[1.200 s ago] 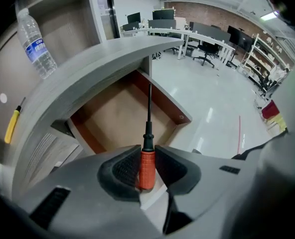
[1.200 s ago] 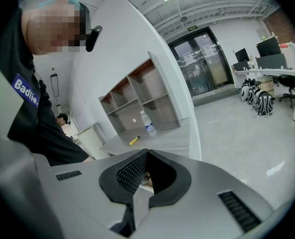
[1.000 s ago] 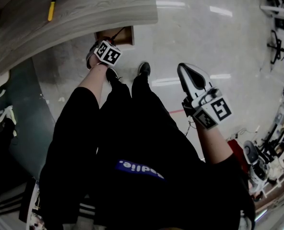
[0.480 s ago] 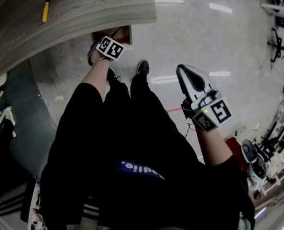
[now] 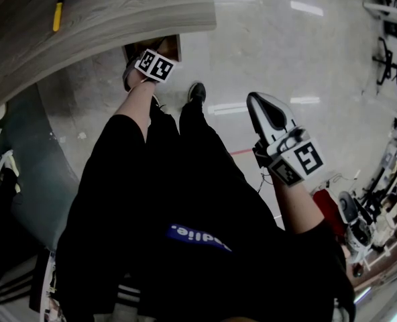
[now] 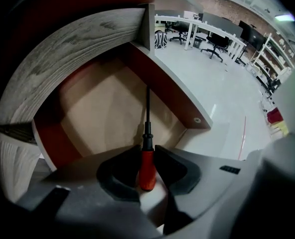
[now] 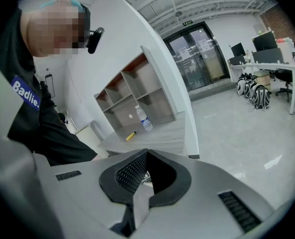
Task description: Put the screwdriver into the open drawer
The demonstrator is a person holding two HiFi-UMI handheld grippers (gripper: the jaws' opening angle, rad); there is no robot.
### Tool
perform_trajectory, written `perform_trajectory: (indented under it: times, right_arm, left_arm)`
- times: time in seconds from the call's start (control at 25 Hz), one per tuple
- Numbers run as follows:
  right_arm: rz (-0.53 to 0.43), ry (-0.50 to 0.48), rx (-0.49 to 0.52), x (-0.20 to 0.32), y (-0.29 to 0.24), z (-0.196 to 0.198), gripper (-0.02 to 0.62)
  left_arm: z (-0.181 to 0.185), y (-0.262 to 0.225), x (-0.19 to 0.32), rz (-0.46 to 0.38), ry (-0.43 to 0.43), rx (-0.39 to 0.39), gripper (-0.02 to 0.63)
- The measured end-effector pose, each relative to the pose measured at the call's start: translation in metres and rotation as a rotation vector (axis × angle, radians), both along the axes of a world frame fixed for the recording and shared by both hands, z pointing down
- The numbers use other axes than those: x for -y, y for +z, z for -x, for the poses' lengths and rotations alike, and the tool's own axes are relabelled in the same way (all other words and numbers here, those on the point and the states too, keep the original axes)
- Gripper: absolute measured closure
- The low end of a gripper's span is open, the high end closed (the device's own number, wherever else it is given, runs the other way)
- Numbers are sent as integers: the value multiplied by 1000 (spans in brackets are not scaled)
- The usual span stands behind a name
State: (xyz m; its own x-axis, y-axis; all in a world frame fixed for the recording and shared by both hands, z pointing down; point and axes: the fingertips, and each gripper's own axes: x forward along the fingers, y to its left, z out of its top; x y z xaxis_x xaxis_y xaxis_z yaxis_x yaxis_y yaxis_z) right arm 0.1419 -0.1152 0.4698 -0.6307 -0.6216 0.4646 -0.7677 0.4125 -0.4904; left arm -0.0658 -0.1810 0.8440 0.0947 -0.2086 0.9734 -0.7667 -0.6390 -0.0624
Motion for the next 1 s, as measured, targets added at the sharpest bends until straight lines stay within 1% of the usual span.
perform_trajectory:
  times: [0.12,0.24,0.4,0.56,0.64,0.72,0.84,1.0]
  right_arm:
    - [-7,-3,-4,-1,-2,0,568]
    - [-46,-28,-15,-1,-1,3,568]
    - [-1,-4,2,-2,0,8,568]
    - [-12,-9,6,-4,-1,13,568]
    - [-23,-12,11,-3,-2,15,568]
    - [-14,-8,4,-5,-1,16,568]
    - [-30,-15,1,-7,-3,19,568]
    - [-39,-21,18,-6,-10,24,568]
  left_arm:
    - [2,1,-1,-3,-4,-3,515]
    - [5,1,1,-7,-8,-14,514]
    - [4,3,2,-10,-19,-46,512]
    - [5,3,3,-19,-35,-67,512]
    - [3,2,5,-22,-37,-76,503]
    - [1,-1,6,-34,-42,-94,488]
    - [-2,-9,8,-64,-43,-114,452]
    - [-5,-30,10,-101,-66,-162,446]
